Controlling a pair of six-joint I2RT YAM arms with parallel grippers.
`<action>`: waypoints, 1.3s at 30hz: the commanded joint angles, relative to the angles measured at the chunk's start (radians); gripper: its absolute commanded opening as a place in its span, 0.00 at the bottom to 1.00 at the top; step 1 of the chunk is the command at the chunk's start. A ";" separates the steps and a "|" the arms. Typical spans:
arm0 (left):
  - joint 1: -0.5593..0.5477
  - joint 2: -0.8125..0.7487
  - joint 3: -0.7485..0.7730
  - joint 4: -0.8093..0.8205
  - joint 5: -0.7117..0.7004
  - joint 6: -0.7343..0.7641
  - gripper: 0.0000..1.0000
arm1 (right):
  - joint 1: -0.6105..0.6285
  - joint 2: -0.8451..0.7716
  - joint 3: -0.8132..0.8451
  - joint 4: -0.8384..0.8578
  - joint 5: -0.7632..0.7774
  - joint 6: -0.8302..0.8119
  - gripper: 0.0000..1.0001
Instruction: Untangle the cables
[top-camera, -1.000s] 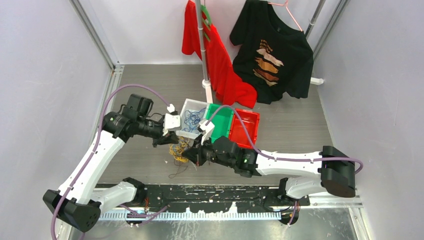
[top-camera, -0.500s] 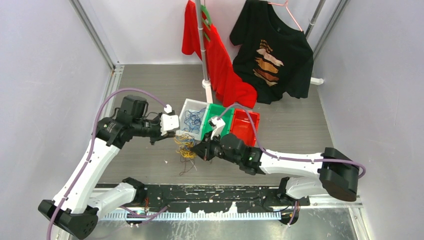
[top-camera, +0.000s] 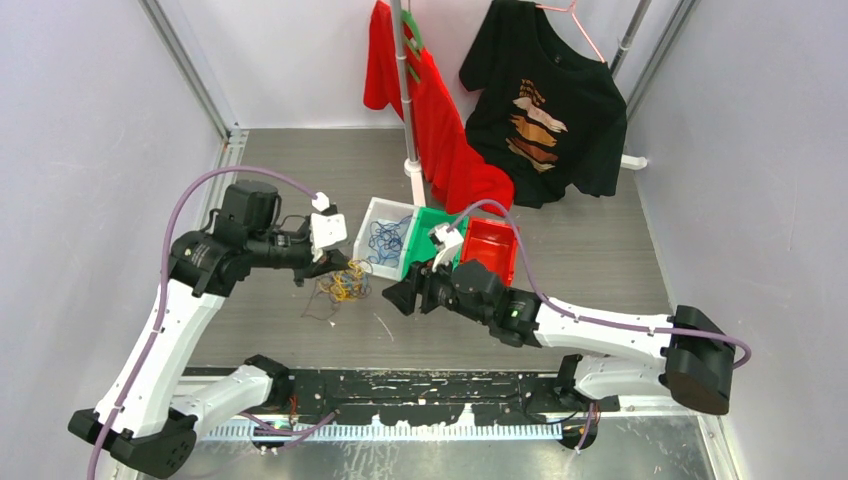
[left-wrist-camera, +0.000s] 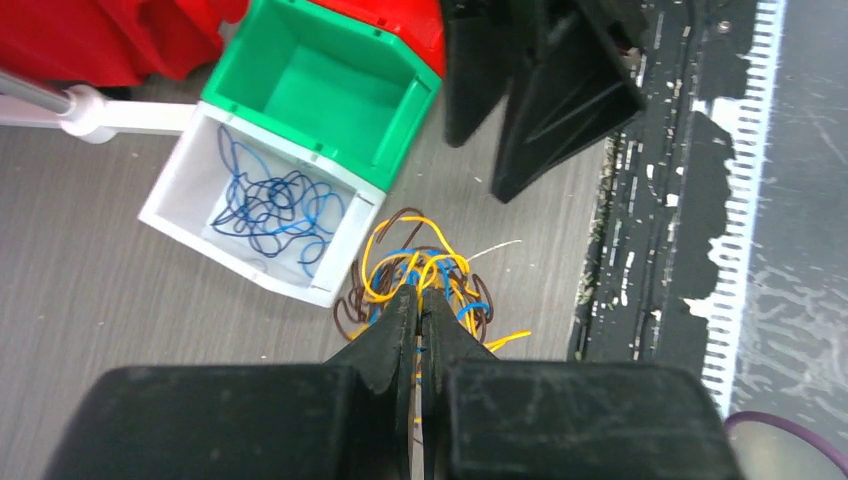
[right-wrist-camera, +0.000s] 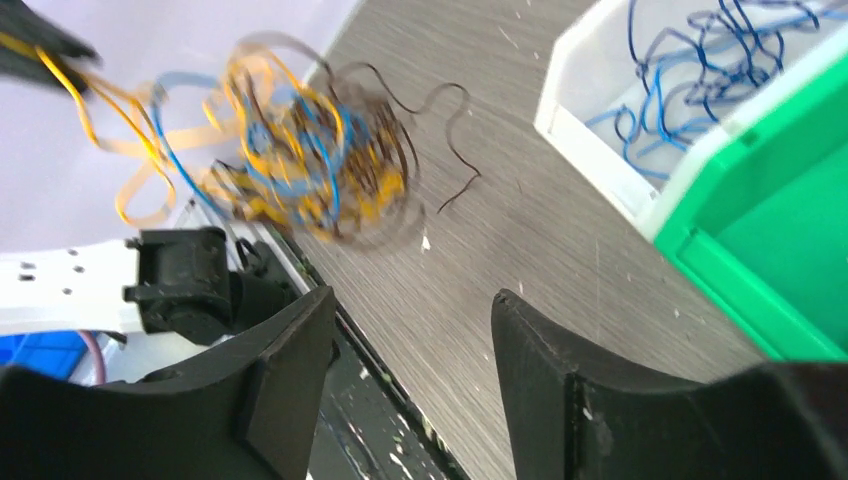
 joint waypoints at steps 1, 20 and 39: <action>0.001 -0.011 0.028 -0.070 0.078 -0.007 0.00 | -0.008 0.039 0.123 0.089 -0.036 -0.026 0.65; 0.001 -0.032 0.074 -0.092 0.106 -0.016 0.00 | -0.008 0.217 0.199 0.267 -0.115 0.013 0.39; 0.000 -0.100 0.206 0.118 -0.339 0.047 0.00 | -0.008 0.017 -0.059 0.094 0.238 0.065 0.01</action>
